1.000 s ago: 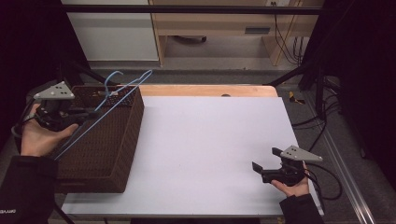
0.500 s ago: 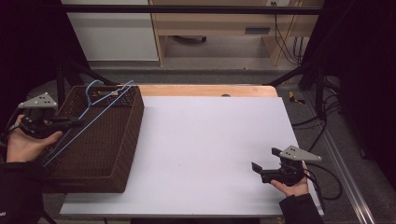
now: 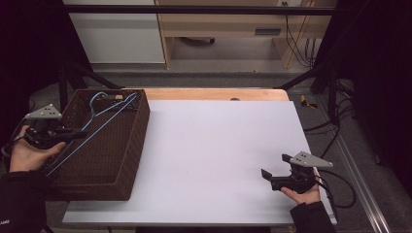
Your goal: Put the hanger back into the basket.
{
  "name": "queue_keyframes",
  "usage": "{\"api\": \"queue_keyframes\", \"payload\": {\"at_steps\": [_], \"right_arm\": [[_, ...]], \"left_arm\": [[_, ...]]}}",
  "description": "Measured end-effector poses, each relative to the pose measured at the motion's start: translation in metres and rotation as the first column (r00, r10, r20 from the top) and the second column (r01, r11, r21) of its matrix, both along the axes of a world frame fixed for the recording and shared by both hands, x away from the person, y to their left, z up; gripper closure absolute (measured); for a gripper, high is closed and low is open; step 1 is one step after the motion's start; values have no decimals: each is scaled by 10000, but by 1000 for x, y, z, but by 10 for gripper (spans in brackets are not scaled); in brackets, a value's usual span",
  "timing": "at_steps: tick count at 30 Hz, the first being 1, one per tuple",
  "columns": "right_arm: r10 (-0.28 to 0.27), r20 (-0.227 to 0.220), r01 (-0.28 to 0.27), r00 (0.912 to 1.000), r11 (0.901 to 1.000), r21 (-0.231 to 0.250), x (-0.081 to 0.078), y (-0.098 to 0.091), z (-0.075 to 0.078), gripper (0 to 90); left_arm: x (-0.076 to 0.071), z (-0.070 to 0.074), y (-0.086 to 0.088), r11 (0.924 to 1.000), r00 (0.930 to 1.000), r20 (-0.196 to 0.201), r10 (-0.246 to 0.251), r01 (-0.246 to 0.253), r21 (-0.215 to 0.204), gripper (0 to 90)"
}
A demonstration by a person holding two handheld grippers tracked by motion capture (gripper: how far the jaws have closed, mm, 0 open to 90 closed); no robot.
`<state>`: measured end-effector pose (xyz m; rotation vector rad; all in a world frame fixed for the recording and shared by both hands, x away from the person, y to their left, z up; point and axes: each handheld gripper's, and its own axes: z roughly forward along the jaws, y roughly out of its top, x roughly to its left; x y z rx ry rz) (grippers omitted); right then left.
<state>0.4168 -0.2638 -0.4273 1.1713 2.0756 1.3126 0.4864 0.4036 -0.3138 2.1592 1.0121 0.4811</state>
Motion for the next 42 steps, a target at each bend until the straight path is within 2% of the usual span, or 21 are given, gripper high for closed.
{"api": "queue_keyframes", "payload": {"at_steps": [4, 12, 19, 20, 23, 27, 30, 31, 32, 34, 35, 36, 38, 40, 42], "right_arm": [[3, -4, -3, 10000, 10000, 5, 0, 0, 0, 27], [4, -3, -4, 10000, 10000, 29, 0, 0, -1, 28], [0, -7, 0, 10000, 10000, 42, 0, 1, 0, 28], [-5, 14, 5, 10000, 10000, 16, 0, 0, -1, 28], [-11, -4, 11, 10000, 10000, 37, 0, 1, -1, 28], [-16, 5, 16, 10000, 10000, 36, 0, 1, 0, 28], [-27, 11, 27, 10000, 10000, 64, 0, 0, 0, 28], [-39, 13, 39, 10000, 10000, 68, 0, 0, 0, 28], [-26, 38, 26, 10000, 10000, 61, 0, 0, 0, 28], [-14, 54, 13, 10000, 9999, 124, -1, 0, 1, 28], [-24, 79, 23, 10000, 9999, 146, -1, 0, 1, 29], [-24, 79, 23, 10000, 9999, 146, -1, 0, 1, 29], [-8, 147, 5, 9999, 9998, 218, -1, -1, 1, 27], [-18, 160, 14, 9999, 9997, 250, -1, 0, 2, 27], [33, 225, -40, 9997, 9995, 301, -2, -1, 2, 27]], "left_arm": [[5, -9, -2, 9999, 10000, 23, -63, 62, 120, 873], [12, -32, -8, 9995, 9991, -420, 8, 5, 317, 873], [12, -52, -14, 9939, 9967, -743, 317, -236, 1080, 871], [12, -54, -14, 9927, 9969, -689, 389, -306, 1165, 869], [9, -60, -15, 9915, 9961, -719, 515, -424, 1234, 862], [5, -58, -16, 9903, 9963, -597, 613, -533, 1281, 766], [-2, -52, -15, 9935, 9971, -320, 688, -655, 927, 719], [-5, -48, -16, 9950, 9969, -88, 778, -771, 638, 699], [-7, -45, -16, 9952, 9970, 40, 778, -779, 596, 674], [-15, -38, -20, 9958, 9948, 453, 913, -911, -68, 631], [-22, -33, -25, 9959, 9932, 789, 862, -837, -345, 585], [-22, -33, -25, 9959, 9932, 789, 862, -837, -345, 570], [-29, -29, -32, 9935, 9912, 1014, 848, -764, -846, 515], [-36, -27, -41, 9921, 9889, 1285, 741, -600, -1106, 500], [-42, -25, -49, 9908, 9861, 1575, 531, -323, -1314, 448]]}}
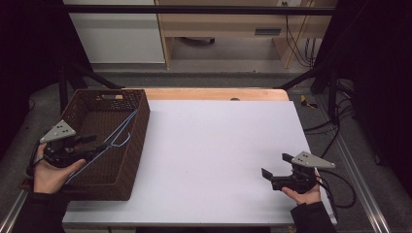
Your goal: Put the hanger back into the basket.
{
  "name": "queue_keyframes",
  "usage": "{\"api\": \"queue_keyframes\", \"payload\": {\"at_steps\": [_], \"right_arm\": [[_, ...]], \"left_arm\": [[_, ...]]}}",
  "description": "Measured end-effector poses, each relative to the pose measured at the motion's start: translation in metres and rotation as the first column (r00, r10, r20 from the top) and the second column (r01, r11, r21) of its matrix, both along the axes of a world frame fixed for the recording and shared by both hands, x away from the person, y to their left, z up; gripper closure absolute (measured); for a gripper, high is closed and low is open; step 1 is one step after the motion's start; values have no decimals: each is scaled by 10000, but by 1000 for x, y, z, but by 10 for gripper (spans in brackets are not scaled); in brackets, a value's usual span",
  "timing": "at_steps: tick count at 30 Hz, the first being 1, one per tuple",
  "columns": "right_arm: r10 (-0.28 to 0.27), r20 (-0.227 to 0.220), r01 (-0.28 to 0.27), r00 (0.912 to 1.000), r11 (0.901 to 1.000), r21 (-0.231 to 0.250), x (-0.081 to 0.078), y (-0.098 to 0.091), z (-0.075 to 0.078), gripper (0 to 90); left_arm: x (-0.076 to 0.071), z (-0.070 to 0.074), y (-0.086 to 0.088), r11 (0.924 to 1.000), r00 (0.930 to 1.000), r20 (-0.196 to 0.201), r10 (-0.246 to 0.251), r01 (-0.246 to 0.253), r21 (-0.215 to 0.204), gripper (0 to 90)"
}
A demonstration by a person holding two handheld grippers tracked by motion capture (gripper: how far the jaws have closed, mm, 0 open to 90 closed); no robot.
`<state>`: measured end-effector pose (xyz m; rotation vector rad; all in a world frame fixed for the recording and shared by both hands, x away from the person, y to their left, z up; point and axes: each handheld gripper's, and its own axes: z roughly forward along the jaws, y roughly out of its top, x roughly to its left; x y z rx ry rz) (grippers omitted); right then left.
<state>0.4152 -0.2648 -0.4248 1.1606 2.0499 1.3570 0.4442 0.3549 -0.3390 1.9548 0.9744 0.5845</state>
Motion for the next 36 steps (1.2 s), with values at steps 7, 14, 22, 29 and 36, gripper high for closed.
{"api": "queue_keyframes", "payload": {"at_steps": [7, 14, 22, 29, 36], "right_arm": [[7, 65, -7, 10000, 10000, 97, -1, 1, 1, 27], [10, 133, -11, 9999, 10000, 97, -1, 0, 2, 26], [28, 160, -30, 9999, 9999, 132, -1, 0, 2, 26], [103, 178, -104, 9998, 9999, 58, -2, -1, 2, 27], [88, 160, -90, 9998, 9999, 87, -2, 0, 2, 27]], "left_arm": [[-18, 1, -31, 9978, 9971, 626, -433, 463, -472, 261], [-30, -1, -64, 9905, 9906, 1137, -758, 880, -1060, 197], [-38, -17, -104, 9846, 9888, 1200, -883, 1049, -1395, 106], [-39, -32, -120, 9848, 9894, 1110, -939, 1087, -1355, 100], [-37, -47, -120, 9858, 9915, 860, -972, 1078, -1287, 106]]}}
